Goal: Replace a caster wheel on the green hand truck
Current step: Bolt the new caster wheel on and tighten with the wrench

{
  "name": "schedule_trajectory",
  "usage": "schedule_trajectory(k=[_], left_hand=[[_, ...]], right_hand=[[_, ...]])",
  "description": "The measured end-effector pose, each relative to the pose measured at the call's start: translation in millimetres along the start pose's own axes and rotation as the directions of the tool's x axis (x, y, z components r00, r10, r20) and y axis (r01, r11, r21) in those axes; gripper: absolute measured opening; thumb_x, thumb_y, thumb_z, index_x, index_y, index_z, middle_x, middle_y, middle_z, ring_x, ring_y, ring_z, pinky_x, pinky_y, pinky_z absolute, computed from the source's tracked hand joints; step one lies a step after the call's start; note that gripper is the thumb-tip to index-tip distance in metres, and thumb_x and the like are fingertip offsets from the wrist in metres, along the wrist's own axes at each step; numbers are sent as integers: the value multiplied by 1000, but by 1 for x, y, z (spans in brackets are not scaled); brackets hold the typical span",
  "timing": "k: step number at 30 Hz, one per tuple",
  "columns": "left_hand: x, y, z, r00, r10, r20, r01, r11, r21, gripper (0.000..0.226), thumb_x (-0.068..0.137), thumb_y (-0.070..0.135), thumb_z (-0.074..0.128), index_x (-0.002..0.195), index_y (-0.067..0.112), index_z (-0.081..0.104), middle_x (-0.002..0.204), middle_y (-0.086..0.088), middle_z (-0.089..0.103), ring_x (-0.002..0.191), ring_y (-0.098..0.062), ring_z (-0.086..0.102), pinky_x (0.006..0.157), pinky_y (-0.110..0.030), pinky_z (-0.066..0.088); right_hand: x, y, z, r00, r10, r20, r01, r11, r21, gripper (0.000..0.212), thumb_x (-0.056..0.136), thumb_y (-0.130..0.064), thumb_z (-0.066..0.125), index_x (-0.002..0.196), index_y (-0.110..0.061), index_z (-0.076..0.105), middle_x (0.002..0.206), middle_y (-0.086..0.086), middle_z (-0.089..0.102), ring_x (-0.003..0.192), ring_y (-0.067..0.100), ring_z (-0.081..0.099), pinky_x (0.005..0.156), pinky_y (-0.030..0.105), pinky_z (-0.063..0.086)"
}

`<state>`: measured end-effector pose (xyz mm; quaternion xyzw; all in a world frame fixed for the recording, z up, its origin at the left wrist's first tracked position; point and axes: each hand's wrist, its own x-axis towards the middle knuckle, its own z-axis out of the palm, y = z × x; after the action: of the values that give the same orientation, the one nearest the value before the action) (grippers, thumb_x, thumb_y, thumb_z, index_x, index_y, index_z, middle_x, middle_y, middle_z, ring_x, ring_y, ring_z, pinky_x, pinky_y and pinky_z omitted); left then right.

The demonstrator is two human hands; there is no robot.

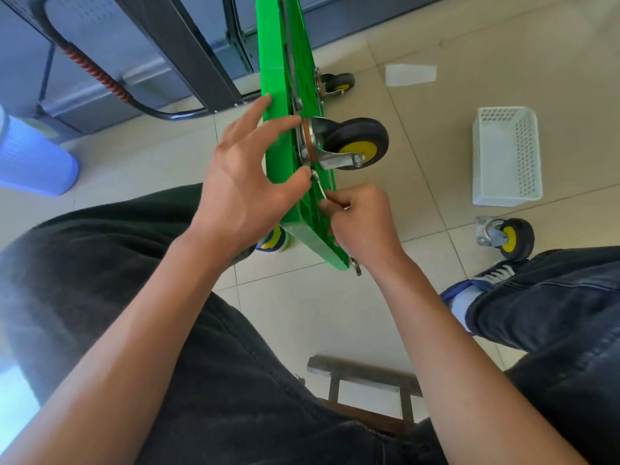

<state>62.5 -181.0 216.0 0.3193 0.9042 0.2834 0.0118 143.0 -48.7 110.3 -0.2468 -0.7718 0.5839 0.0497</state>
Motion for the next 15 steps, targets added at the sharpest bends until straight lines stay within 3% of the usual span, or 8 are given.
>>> schedule_trajectory(k=[2, 5, 8, 15], left_hand=[[-2, 2, -1, 1000, -16, -10, 16, 1000, 6, 57, 83, 35, 61, 138, 27, 60, 159, -7, 39, 142, -25, 43, 109, -53, 43], [-2, 5, -2, 1000, -24, 7, 24, 999, 21, 60, 80, 34, 57, 140, 25, 60, 158, -11, 40, 138, -27, 47, 106, -52, 45], [-1, 3, -4, 999, -28, 25, 27, 999, 17, 62, 80, 31, 57, 141, 23, 59, 158, -11, 40, 133, -28, 51, 103, -51, 48], [-1, -1, -6, 999, -27, 31, 26, 999, 20, 67, 78, 30, 57, 144, 18, 56, 157, -11, 42, 132, -28, 52, 105, -49, 48]], right_hand=[[2, -18, -6, 998, 45, 46, -44, 999, -24, 23, 96, -13, 65, 81, 0, 77, 63, 11, 68, 52, 25, 64, 51, 37, 56], [7, -34, -15, 982, 140, 128, -154, 982, 109, 25, 97, -10, 67, 81, 8, 73, 68, 21, 70, 44, 22, 62, 43, 27, 49], [7, -36, -18, 964, 192, 183, -232, 944, 233, 20, 97, -9, 67, 88, 7, 73, 72, 19, 69, 50, 21, 61, 45, 26, 49], [-2, -23, -25, 932, 247, 264, -323, 898, 298, 9, 100, -10, 65, 98, -4, 72, 84, 13, 69, 54, 16, 62, 49, 28, 55]])
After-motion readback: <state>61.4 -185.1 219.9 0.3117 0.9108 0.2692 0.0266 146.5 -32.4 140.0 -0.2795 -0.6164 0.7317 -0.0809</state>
